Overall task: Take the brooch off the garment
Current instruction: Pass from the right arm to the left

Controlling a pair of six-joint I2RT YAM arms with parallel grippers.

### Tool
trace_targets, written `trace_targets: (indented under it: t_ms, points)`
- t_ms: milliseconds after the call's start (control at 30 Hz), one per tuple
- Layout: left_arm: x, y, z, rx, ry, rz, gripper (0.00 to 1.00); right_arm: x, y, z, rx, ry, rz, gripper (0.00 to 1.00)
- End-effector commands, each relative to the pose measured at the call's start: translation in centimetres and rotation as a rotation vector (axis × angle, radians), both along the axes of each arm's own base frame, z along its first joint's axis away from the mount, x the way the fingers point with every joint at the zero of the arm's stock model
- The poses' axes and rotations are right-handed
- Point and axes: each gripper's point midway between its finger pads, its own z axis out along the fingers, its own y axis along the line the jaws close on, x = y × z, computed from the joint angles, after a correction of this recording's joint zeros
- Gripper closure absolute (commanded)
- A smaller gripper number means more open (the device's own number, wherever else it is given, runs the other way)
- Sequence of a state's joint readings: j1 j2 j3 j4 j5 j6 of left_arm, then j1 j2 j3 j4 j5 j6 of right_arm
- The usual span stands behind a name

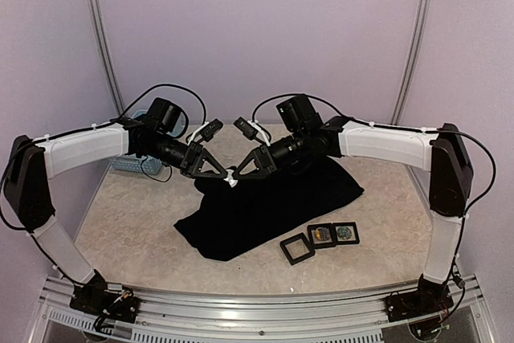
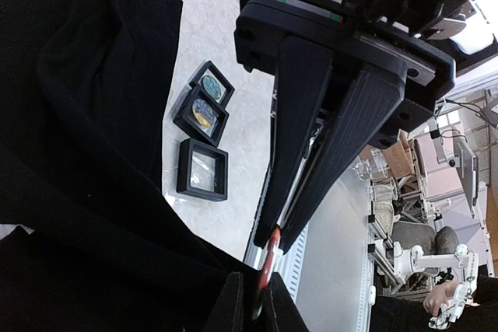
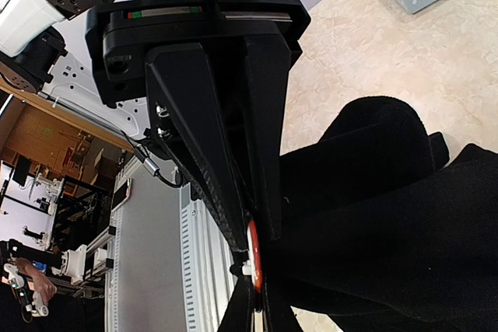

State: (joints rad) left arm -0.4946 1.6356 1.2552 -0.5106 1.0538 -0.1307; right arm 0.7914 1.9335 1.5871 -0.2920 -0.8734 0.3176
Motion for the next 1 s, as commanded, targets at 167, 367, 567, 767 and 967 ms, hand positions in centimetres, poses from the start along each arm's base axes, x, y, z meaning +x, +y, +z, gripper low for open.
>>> trace_targets:
  t_ms: [167, 367, 567, 767, 967]
  points:
    - [-1.1, -0.1, 0.1, -0.015, 0.058, -0.019, 1.0, 2.6, 0.0, 0.2, 0.027, -0.049, -0.067, 0.86]
    - [0.1, 0.2, 1.3, -0.042, 0.031, 0.06, 1.0, 3.4, -2.0, 2.1, 0.077, -0.081, -0.159, 0.59]
    - [1.2, 0.9, 2.9, -0.11, 0.007, 0.144, 1.0, 2.6, -3.0, 3.6, 0.165, -0.046, -0.231, 0.47]
    - [1.6, 1.5, 4.1, -0.161, 0.001, 0.169, 1.0, 2.2, -2.7, 3.3, 0.171, -0.046, -0.261, 0.43]
    - [1.9, 1.6, 4.8, -0.193, 0.001, 0.167, 1.0, 1.7, -1.1, 3.9, 0.225, -0.024, -0.249, 0.41]
